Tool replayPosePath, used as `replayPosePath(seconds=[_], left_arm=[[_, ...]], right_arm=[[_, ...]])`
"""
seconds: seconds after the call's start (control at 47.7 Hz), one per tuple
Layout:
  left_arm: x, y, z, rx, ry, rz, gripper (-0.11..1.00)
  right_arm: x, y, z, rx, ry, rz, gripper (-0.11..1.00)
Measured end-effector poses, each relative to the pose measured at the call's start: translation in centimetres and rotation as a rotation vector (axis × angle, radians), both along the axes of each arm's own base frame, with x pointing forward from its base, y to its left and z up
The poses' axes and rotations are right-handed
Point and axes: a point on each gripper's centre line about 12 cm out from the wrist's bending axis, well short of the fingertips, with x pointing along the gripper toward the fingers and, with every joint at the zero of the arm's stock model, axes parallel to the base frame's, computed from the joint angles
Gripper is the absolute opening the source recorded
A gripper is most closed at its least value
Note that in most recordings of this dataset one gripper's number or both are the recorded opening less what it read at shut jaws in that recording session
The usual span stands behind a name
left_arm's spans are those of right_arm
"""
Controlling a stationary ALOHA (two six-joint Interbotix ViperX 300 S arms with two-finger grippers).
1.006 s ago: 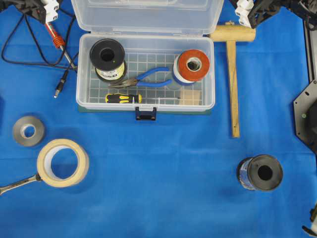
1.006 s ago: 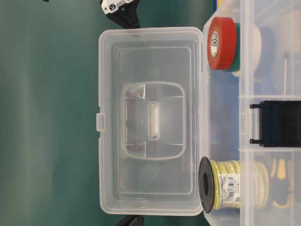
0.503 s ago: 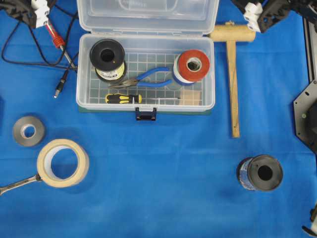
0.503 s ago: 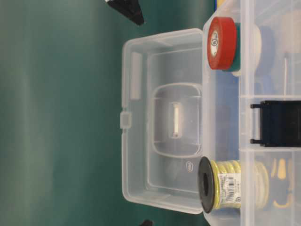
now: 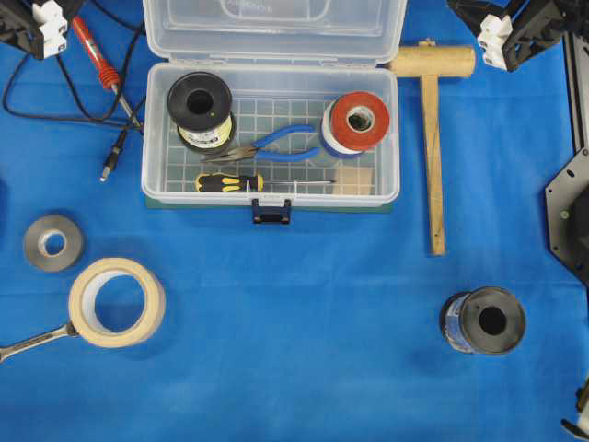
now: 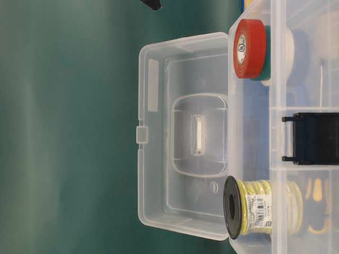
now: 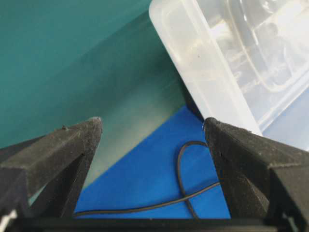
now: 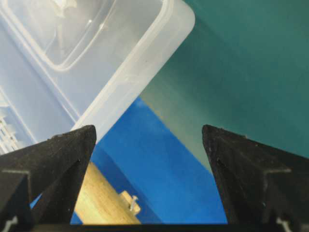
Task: Open the tool box with both arms.
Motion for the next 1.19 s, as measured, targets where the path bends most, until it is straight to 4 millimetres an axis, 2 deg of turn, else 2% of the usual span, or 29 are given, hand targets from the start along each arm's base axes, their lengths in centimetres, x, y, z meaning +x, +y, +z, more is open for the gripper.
replayPosePath(seconds=[0.105,0.21,0.398,0.566,0.733,0.943,1.069,1.194], left_arm=[[0.2,-0.4,0.0,-0.004,-0.006,-0.013,0.91],[1.1,-1.7,-0.2,-0.010,0.005,-0.076,0.91],[2.4,-4.9,-0.5,-0.033,0.019,-0.206,0.91],[3.1,-8.1,-0.2,-0.035,0.019,-0.335,0.91],[3.4,-11.2,0.0,-0.036,0.022,-0.460,0.91],[3.5,-14.4,-0.3,-0.054,0.062,-0.606,0.91],[3.8,-15.9,-0.5,-0.049,0.086,-0.681,0.91],[3.9,-16.4,-0.7,-0.055,0.097,-0.705,0.91]], right_arm=[[0.1,0.1,-0.1,0.004,0.000,0.003,0.87],[0.8,1.1,-0.2,0.015,0.009,0.049,0.87],[2.9,4.7,-0.7,0.038,0.043,0.205,0.87],[4.6,8.7,-1.2,0.053,0.074,0.371,0.87],[5.7,12.4,-1.3,0.052,0.087,0.519,0.87],[6.2,15.6,-1.6,0.055,0.105,0.646,0.87],[6.3,16.8,-1.9,0.060,0.120,0.691,0.87],[6.3,16.8,-2.1,0.064,0.136,0.691,0.87]])
